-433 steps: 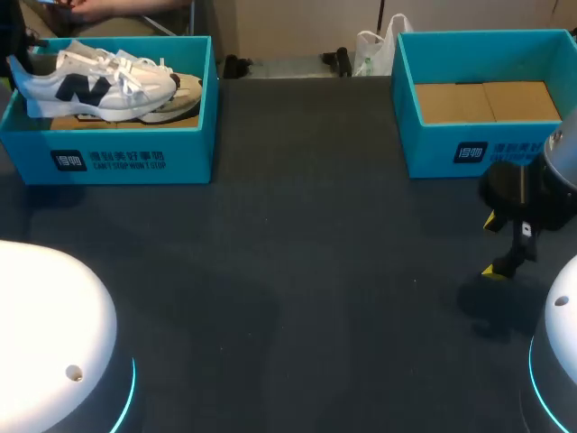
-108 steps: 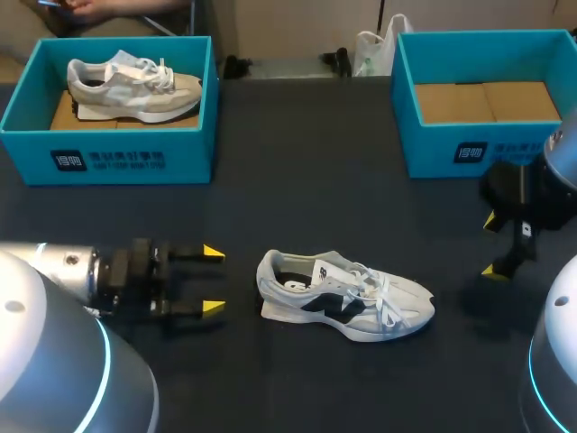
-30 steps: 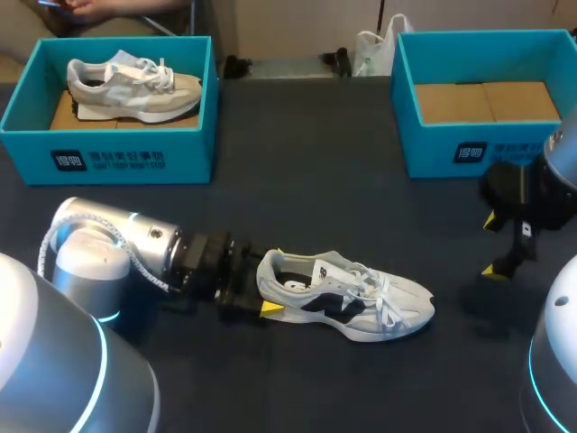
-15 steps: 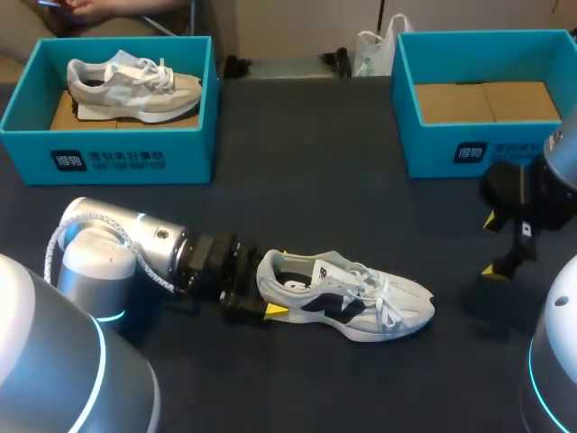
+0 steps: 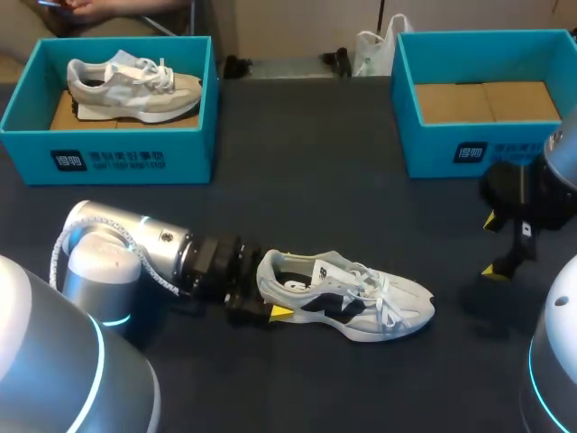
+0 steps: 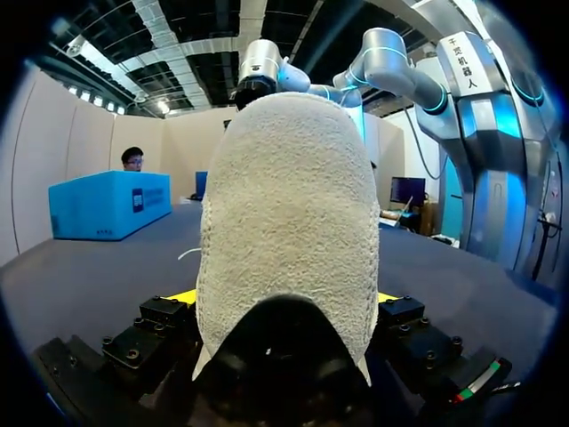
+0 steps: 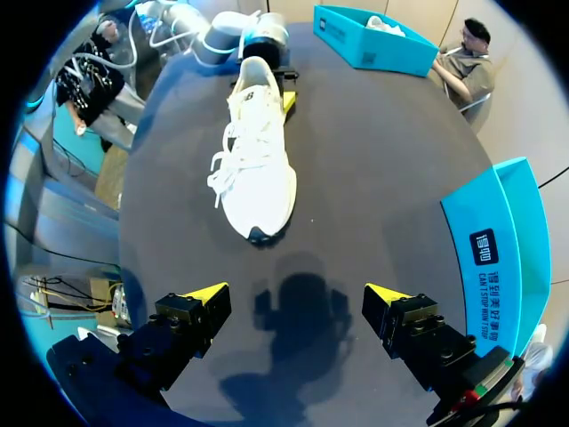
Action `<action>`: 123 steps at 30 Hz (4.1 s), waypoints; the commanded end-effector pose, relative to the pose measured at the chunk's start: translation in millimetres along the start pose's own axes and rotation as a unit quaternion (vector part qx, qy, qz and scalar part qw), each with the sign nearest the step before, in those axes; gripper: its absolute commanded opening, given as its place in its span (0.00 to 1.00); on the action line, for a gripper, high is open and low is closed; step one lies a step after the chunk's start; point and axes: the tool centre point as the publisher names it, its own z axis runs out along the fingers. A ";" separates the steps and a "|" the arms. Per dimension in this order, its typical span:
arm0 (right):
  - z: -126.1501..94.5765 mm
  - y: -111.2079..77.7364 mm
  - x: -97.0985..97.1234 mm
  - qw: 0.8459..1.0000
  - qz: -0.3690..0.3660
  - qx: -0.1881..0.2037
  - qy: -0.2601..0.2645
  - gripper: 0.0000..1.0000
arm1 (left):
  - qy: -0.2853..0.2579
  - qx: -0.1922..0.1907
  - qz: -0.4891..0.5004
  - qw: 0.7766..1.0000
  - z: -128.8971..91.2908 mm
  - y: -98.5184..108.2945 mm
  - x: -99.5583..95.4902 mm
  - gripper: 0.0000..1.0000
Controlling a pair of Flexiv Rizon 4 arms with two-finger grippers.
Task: Take the shoe out of the shoebox, open the shoe tongue, remove and reinsert the insole, then place the shoe into the shoebox
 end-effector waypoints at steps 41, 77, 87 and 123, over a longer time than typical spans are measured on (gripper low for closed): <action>0.3 0.3 0.7 1.000 0.000 0.001 -0.001 1.00 | -0.083 0.010 -0.027 0.996 -34.0 5.3 -8.7 0.00; -33.8 97.3 25.0 0.901 0.375 0.195 -0.099 1.00 | -0.083 0.010 -0.027 0.996 -34.0 5.3 -8.7 0.00; -28.9 101.4 19.2 0.874 0.429 0.202 -0.108 1.00 | -0.083 0.010 -0.027 0.996 -34.0 5.3 -8.7 0.00; 7.7 202.3 63.7 0.781 0.544 0.160 -0.262 1.00 | -0.083 0.010 -0.027 0.996 -34.0 5.3 -8.7 0.00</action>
